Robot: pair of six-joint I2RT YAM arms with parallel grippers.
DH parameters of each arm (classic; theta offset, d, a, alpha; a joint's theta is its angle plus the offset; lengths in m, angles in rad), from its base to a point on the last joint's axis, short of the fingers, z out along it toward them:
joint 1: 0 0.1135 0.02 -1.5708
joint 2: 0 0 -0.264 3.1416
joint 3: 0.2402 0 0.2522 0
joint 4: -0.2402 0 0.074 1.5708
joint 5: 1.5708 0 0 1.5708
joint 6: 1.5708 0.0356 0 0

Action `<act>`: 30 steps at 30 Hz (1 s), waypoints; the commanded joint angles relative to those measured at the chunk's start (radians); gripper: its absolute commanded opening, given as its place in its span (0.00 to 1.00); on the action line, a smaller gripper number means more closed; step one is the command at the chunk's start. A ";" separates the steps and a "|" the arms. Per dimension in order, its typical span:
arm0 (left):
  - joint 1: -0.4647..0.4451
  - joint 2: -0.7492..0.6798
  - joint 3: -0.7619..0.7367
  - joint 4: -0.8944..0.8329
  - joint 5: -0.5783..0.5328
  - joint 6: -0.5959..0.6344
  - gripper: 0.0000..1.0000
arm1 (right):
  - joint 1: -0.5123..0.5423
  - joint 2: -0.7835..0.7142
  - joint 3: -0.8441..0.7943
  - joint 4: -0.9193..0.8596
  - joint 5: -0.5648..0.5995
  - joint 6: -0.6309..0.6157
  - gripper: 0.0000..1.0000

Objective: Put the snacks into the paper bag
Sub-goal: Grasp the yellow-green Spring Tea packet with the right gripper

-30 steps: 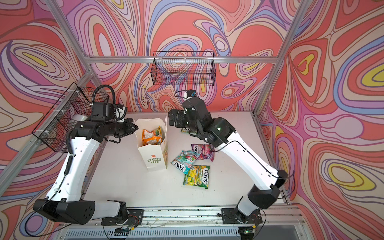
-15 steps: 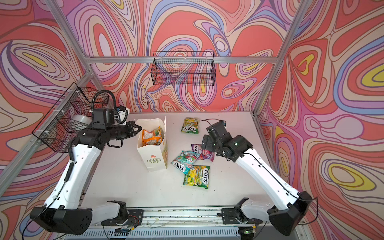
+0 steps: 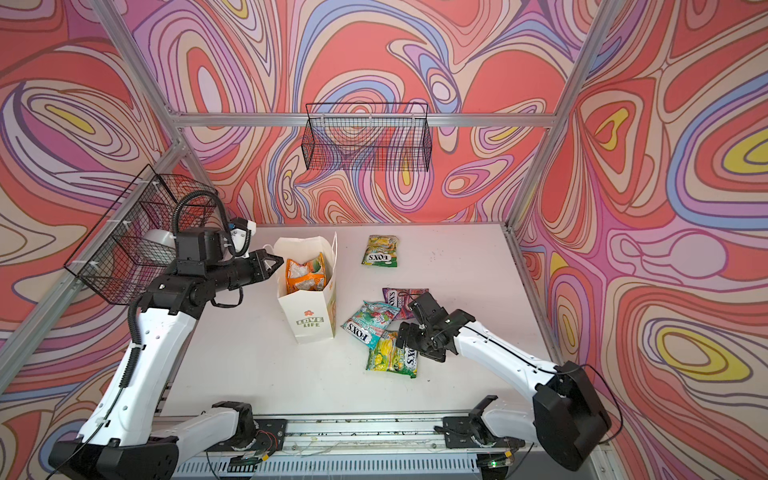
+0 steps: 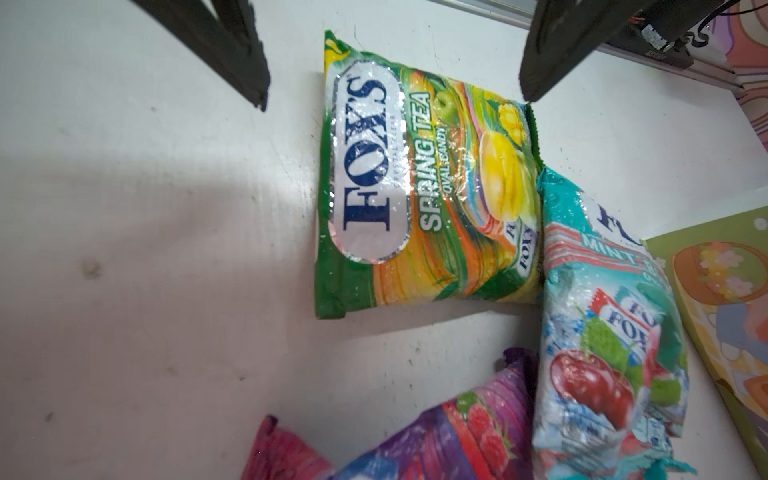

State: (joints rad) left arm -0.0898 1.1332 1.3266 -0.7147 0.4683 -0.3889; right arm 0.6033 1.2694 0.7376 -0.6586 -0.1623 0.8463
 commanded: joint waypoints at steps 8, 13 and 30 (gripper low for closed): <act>0.018 -0.093 -0.085 0.117 0.077 -0.045 0.00 | 0.078 0.100 -0.037 0.131 0.174 0.011 0.98; 0.018 -0.106 -0.094 0.117 0.083 -0.046 0.00 | 0.126 0.128 -0.064 0.187 0.214 0.074 0.98; 0.036 -0.147 -0.103 0.143 0.142 -0.082 0.00 | 0.161 0.147 -0.155 0.364 0.226 0.159 0.57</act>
State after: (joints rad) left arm -0.0635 0.9966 1.2209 -0.6323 0.5755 -0.4591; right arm 0.7605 1.4120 0.6277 -0.2951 0.0734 0.9886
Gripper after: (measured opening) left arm 0.048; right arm 0.584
